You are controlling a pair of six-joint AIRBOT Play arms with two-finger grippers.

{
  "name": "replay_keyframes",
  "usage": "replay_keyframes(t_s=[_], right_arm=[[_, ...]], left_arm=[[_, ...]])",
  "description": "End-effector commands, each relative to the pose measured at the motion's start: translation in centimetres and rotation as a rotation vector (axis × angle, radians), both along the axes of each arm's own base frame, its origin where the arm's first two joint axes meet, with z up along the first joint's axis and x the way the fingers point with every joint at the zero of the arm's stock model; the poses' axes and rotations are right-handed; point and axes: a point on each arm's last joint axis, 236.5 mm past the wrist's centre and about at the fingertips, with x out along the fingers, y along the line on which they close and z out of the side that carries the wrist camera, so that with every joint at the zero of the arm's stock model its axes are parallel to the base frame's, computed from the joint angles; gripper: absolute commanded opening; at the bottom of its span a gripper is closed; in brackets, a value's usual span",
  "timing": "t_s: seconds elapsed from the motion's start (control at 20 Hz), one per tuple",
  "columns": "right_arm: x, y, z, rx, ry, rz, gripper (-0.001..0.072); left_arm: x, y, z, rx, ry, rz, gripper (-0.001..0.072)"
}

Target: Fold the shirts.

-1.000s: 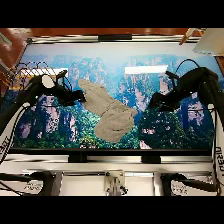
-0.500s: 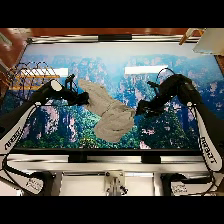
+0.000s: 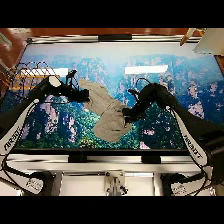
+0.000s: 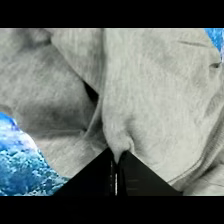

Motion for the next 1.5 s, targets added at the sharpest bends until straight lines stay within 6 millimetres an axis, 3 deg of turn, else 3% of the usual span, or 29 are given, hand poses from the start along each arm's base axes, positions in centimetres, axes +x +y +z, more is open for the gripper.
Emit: replay_keyframes(t_s=[0.0,0.1,0.15,0.25,0.35,0.4,0.5,0.6,0.65,0.7,0.8,0.85,0.9,1.0,1.1,1.2,1.35,1.45], right_arm=[[-0.3,1.1,0.1,0.004,-0.023,0.027,0.0058],[1.1,0.2,3.5,0.031,-0.138,0.064,0.0058],[2.1,-0.4,6.6,0.049,-0.236,0.098,0.0058],[4.3,-2.5,14.0,0.046,-0.461,0.13,0.0058],[5.8,-4.7,22.7,0.041,-0.705,0.097,0.0059],[6.0,-5.4,28.0,0.06,-0.849,0.068,0.0058],[4.4,-5.4,38.9,0.139,-1.159,0.036,0.0058],[0.4,-4.8,48.5,0.282,-1.416,-0.02,0.0058],[-1.9,-5.0,51.9,0.325,-1.507,-0.036,0.0059],[-3.8,-5.4,53.6,0.341,-1.554,-0.043,0.0059],[-6.6,-6.4,54.6,0.328,-1.573,-0.066,0.0059],[-7.7,-6.8,54.1,0.31,-1.552,-0.065,0.0058],[-8.4,-7.1,53.6,0.29,-1.527,-0.066,0.0059],[-9.1,-7.3,52.2,0.274,-1.456,-0.074,0.0059],[-8.9,-7.1,49.9,0.267,-1.335,-0.085,0.0059],[-7.7,-7.1,45.9,0.22,-1.166,-0.089,0.0059],[-4.5,-7.5,36.4,0.1,-0.872,-0.085,0.0059],[-1.5,-8.3,29.0,0.015,-0.73,-0.124,0.0059]], left_arm=[[0.5,0.5,3.2,0.01,-0.08,-0.017,0.0026],[1.3,1.7,7.7,0.065,-0.208,-0.033,0.0026],[1.8,2.2,11.4,0.085,-0.299,-0.035,0.0026],[1.9,2.3,21.0,0.061,-0.521,-0.022,0.0025],[-0.4,2.2,32.7,0.006,-0.794,0.013,0.0026],[-2.7,2.6,38.8,-0.024,-0.937,0.029,0.0026],[-8.9,4.1,49.0,-0.091,-1.184,0.077,0.0026],[-15.9,5.6,56.0,-0.213,-1.341,0.138,0.0027],[-19.6,6.3,58.5,-0.27,-1.405,0.15,0.0027],[-22.6,6.9,60.1,-0.297,-1.457,0.151,0.0027],[-27.2,8.2,62.0,-0.3,-1.546,0.161,0.0027],[-28.4,8.8,62.2,-0.279,-1.569,0.165,0.0027],[-29.1,9.1,61.8,-0.246,-1.57,0.162,0.0027],[-28.3,9.6,59.8,-0.192,-1.486,0.177,0.0027],[-25.4,10.2,57.4,-0.108,-1.417,0.2,0.0027],[-21.0,10.5,54.8,-0.014,-1.357,0.216,0.0027],[-13.0,9.0,49.9,0.047,-1.214,0.198,0.0027],[-7.1,7.9,45.8,0.072,-1.124,0.192,0.0027]])
